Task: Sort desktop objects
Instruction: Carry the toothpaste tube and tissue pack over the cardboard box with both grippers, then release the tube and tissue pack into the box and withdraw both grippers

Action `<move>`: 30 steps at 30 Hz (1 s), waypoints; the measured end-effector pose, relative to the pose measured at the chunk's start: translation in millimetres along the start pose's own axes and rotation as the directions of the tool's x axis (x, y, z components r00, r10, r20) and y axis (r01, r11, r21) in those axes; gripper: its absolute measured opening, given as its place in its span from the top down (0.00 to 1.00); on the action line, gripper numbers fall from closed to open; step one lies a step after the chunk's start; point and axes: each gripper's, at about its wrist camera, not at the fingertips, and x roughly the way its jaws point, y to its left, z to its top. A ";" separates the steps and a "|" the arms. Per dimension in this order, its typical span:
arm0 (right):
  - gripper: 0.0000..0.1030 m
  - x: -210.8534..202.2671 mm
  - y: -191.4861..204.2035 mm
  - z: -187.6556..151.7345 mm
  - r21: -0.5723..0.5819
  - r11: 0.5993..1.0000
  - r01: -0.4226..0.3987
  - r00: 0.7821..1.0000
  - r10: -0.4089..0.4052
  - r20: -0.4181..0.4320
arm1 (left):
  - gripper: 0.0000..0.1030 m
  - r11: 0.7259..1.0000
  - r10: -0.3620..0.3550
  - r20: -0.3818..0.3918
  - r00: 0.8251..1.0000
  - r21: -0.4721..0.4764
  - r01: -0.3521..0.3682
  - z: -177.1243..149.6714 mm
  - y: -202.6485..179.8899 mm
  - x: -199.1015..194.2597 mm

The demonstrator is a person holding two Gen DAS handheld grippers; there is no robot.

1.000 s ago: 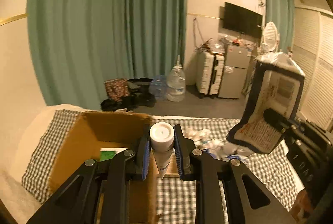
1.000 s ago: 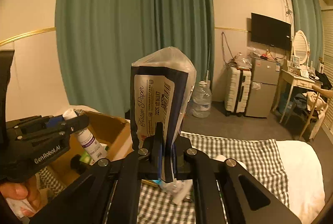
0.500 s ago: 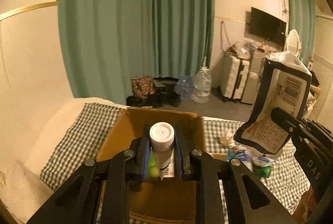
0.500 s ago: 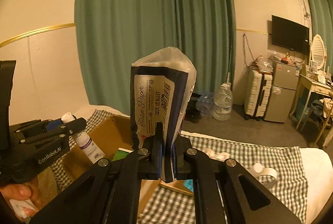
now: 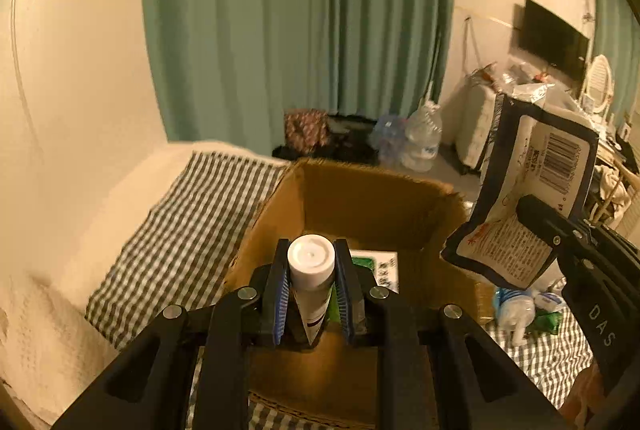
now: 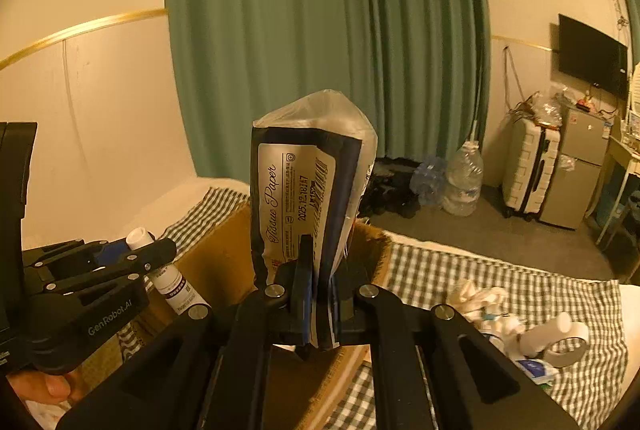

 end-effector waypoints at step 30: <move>0.33 92.9 -4.5 -19.2 0.008 0.996 0.090 0.979 -0.087 -0.187 | 0.36 0.998 0.017 -0.236 0.971 0.056 -0.004 -21.1 -15.1 69.7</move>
